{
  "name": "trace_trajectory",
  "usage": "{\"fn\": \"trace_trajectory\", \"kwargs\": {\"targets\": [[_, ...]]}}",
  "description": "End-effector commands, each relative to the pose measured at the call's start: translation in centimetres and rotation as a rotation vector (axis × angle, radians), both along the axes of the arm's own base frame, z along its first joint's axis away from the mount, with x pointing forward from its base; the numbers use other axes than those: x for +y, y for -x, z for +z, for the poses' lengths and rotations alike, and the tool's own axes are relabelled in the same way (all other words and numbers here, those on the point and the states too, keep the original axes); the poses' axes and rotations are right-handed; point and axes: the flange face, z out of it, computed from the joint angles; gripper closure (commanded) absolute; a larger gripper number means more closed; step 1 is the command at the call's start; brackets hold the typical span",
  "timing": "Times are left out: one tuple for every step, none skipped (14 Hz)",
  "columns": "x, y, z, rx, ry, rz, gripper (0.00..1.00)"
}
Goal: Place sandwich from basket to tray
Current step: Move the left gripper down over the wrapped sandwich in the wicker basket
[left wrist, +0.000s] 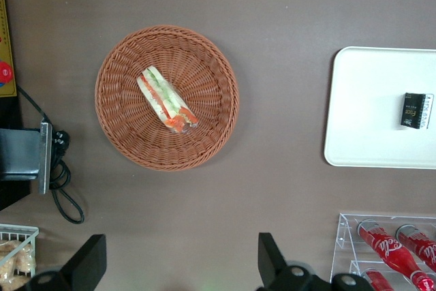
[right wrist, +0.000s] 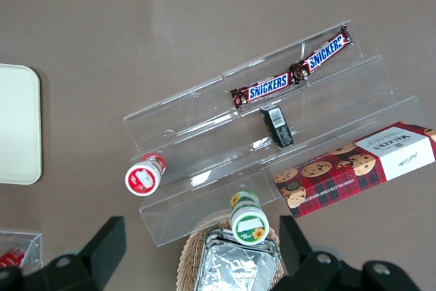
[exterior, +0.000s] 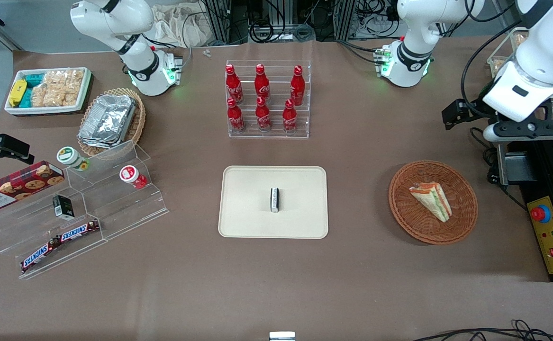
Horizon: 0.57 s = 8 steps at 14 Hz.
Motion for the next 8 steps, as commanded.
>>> {"fn": "trace_trajectory", "kwargs": {"targets": [[0.1,0.2,0.9,0.016,-0.015,-0.004,0.00],[0.0,0.0,1.1,0.011,-0.013,0.001,0.00],[0.3,0.0,1.2,0.009,-0.014,0.005,0.00],[0.4,0.0,0.8,0.018,-0.018,0.012,0.00],[0.6,0.0,0.3,0.030,-0.019,0.047,0.00],[0.7,0.0,-0.5,0.039,-0.023,0.149,0.00],[0.9,-0.4,-1.2,0.039,-0.021,0.233,0.00],[1.5,-0.6,-2.8,0.048,-0.025,0.290,0.00]]}}
